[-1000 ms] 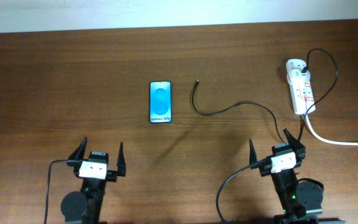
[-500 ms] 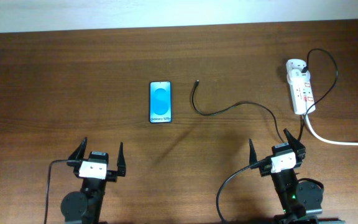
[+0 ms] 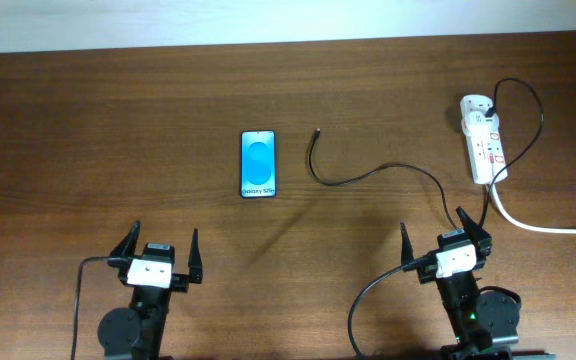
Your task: Plug charger to phone and switch on socket
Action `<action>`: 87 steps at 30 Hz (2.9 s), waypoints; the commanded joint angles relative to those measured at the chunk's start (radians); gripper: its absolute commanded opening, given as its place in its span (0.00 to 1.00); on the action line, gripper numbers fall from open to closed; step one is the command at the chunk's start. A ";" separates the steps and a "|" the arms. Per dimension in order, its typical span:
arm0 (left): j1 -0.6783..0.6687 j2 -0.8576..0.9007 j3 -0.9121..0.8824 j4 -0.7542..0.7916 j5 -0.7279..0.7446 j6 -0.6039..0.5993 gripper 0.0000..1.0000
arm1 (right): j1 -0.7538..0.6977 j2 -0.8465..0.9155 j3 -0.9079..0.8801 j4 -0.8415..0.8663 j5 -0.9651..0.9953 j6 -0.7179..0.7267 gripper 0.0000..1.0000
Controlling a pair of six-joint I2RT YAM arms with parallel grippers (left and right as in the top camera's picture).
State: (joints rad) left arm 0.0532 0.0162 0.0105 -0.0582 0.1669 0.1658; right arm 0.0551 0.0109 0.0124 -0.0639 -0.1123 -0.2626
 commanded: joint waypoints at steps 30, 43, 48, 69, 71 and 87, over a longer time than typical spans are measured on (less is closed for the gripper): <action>0.002 0.094 0.120 0.132 -0.085 0.016 0.99 | 0.002 -0.007 -0.007 -0.003 0.013 0.005 0.98; 0.002 0.914 0.777 -0.061 0.168 0.015 0.99 | 0.002 -0.007 -0.007 -0.004 0.013 0.005 0.98; -0.002 1.282 1.127 -0.226 0.275 -0.023 0.99 | 0.002 -0.007 -0.007 -0.003 0.013 0.005 0.98; -0.210 2.015 1.725 -0.733 0.150 -0.213 0.99 | 0.003 -0.007 -0.007 0.029 -0.042 0.021 0.98; -0.256 2.018 1.725 -0.746 -0.013 -0.285 0.99 | 0.003 -0.007 -0.002 0.031 -0.029 0.113 0.98; -0.365 2.020 1.769 -0.892 -0.153 -0.464 0.99 | 0.003 0.923 1.144 -0.734 -0.091 0.223 0.98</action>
State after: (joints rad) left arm -0.2981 2.0369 1.7424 -0.9245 0.0605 -0.2852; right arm 0.0551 0.7906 0.9821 -0.6998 -0.1596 -0.0505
